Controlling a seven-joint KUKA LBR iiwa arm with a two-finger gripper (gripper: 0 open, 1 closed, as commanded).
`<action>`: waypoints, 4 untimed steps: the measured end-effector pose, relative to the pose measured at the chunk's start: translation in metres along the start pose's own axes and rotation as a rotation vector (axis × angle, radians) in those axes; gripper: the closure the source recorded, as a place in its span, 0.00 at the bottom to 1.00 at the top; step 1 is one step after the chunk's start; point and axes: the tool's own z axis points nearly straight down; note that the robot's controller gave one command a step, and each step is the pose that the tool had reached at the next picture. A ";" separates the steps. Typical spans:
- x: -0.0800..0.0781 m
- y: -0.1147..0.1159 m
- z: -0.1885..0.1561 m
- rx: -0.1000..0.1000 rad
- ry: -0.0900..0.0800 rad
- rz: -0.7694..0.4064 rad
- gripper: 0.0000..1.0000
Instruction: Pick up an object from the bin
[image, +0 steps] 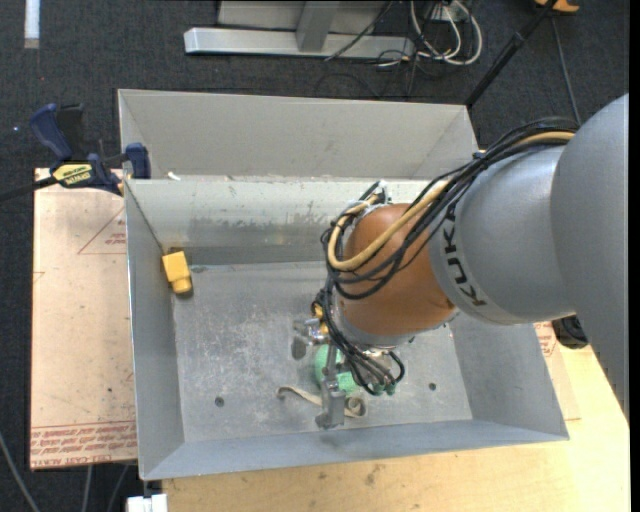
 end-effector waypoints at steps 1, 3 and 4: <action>0.000 0.000 0.000 0.000 0.000 0.001 0.00; -0.008 -0.083 -0.006 0.003 0.000 0.061 0.00; -0.024 -0.053 0.015 0.001 -0.003 -0.044 0.00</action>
Offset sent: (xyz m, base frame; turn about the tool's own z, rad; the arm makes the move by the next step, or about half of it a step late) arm 0.0201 -0.0737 -0.0023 0.0420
